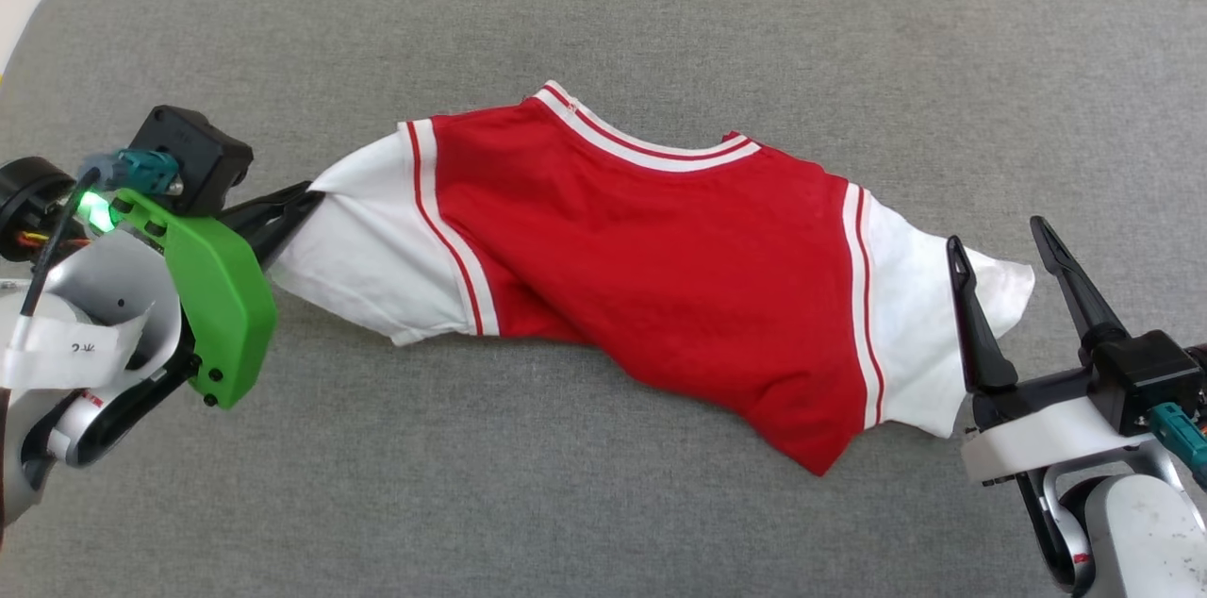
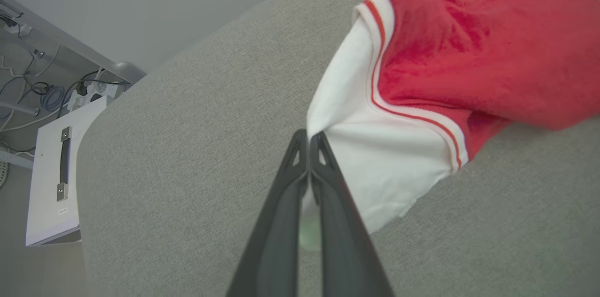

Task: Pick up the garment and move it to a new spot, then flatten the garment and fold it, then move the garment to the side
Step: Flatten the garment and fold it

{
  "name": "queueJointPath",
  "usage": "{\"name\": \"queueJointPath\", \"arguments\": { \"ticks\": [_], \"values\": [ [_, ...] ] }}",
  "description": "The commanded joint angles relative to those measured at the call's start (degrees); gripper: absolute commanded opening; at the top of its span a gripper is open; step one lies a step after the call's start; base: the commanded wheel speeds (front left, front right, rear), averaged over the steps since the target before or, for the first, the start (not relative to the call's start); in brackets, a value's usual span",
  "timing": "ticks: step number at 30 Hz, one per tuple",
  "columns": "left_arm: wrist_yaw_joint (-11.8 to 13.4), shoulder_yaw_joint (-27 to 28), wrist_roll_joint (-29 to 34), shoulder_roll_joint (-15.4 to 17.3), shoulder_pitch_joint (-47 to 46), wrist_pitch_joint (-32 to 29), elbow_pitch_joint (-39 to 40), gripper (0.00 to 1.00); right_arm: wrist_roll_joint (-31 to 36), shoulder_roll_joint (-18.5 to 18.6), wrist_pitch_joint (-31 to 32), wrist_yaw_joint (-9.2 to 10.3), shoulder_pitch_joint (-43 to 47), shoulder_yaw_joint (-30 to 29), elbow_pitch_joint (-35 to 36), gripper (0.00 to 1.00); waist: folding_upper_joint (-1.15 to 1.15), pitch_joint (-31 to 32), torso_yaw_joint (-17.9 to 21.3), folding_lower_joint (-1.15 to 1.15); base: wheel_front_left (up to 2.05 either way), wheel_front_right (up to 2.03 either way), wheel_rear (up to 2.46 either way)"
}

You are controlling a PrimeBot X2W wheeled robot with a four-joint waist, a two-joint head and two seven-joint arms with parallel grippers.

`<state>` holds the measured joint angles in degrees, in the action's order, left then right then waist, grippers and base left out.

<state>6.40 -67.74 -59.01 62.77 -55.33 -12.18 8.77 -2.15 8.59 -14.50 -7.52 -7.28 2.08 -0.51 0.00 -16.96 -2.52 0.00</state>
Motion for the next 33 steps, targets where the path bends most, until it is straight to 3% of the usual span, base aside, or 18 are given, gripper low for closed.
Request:
{"name": "queueJointPath", "arguments": {
  "ticks": [1, 7, 13, 22, 23, 24, 28, 33],
  "values": [
    [0.32, 0.05, 0.79, -0.65, 0.23, -0.02, -1.49, 0.00, 0.37, 0.26, -0.50, 0.03, -1.08, 0.05, 0.13, 1.00, 0.00, -1.73, 1.26, 0.00, 0.00, 0.00, 0.00],
    [-1.12, -0.10, 1.29, -5.16, -1.70, -0.30, -11.46, 0.00, 0.87, 0.51, -0.50, 0.03, -2.95, 0.38, 0.36, 1.00, 0.00, -5.65, 4.07, 0.00, 0.00, 0.00, 0.00],
    [-4.78, -0.37, 0.51, -12.05, -3.13, 1.00, -28.46, 0.00, 1.24, 0.47, -0.50, 0.03, -5.08, 0.39, 0.44, 1.00, 0.00, -8.78, 7.06, 0.00, 0.00, 0.00, 0.00],
    [-9.42, -1.90, -0.11, -19.25, -1.32, 2.99, -44.93, 0.00, 1.65, 0.58, -0.50, 0.03, -5.00, -0.34, 0.18, 1.00, 0.00, -8.06, 7.76, 0.00, 0.00, 0.00, 0.00],
    [-9.76, -1.97, 0.10, -19.92, -1.21, 3.81, -45.97, 0.32, 1.70, 0.66, -0.50, 0.03, -4.73, -0.64, 0.27, 1.00, 0.00, -7.62, 7.51, 0.00, 0.00, 0.00, 0.00],
    [-9.84, -2.04, 0.64, -20.32, -1.33, 4.81, -46.69, 1.00, 1.71, 0.74, -0.50, 0.03, -4.58, -0.86, 0.26, 1.00, 0.00, -7.15, 7.28, 0.00, 0.00, 0.00, 0.00],
    [-8.62, -0.36, 1.80, -21.50, -1.66, 12.42, -47.83, 1.00, 1.45, 1.66, -0.50, 0.03, -4.19, -1.89, 0.38, 1.00, 0.00, -4.75, 6.11, 0.00, 0.00, 0.00, 0.00],
    [-3.05, 4.15, 1.80, -21.08, 0.72, 24.62, -44.76, 1.00, 0.34, 5.17, 0.23, 0.03, -4.36, -2.87, 1.04, 1.00, 0.00, -1.11, 4.16, 0.00, 0.00, 0.00, 0.00]
  ]
}}
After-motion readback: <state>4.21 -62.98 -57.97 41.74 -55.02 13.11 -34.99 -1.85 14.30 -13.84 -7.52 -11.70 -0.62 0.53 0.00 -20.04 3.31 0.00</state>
